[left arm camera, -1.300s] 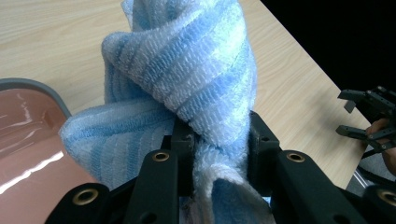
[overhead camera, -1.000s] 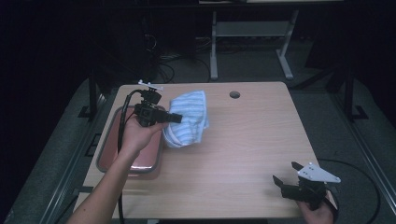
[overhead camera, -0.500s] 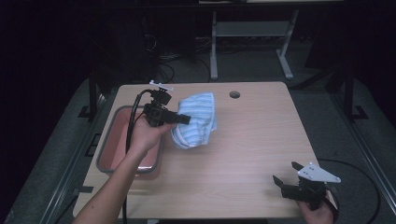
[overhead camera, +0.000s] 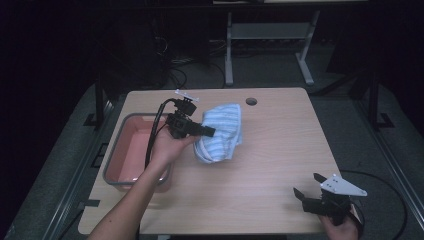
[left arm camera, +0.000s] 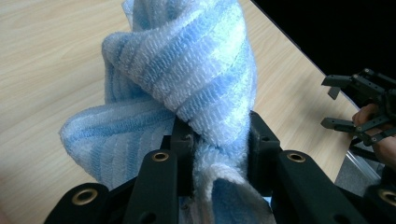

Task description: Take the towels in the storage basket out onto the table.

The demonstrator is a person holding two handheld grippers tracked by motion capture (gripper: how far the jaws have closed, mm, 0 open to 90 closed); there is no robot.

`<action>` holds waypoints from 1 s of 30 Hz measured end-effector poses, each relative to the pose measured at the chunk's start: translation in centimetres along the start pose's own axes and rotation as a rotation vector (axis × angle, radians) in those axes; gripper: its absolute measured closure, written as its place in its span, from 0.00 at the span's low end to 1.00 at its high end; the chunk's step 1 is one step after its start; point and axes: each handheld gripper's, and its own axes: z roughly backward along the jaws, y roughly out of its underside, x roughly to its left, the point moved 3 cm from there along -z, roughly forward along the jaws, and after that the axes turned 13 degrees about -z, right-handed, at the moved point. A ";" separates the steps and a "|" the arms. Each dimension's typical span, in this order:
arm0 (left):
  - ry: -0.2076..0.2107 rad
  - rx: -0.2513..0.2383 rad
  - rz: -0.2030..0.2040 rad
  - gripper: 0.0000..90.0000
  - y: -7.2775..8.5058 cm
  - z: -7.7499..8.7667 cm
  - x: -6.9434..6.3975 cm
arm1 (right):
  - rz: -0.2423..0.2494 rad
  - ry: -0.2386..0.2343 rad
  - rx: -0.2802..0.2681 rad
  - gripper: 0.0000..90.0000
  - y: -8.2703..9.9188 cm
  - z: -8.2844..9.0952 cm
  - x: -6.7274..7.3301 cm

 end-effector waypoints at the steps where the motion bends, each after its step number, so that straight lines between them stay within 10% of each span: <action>1: 0.000 0.000 0.000 0.77 0.0 0.0 0.0 | 0.000 0.000 0.000 0.16 0.0 0.0 0.0; 30: 0.021 0.057 -0.012 0.76 -1.5 -5.9 -2.1 | 0.006 -0.011 -0.004 0.16 0.0 0.1 0.3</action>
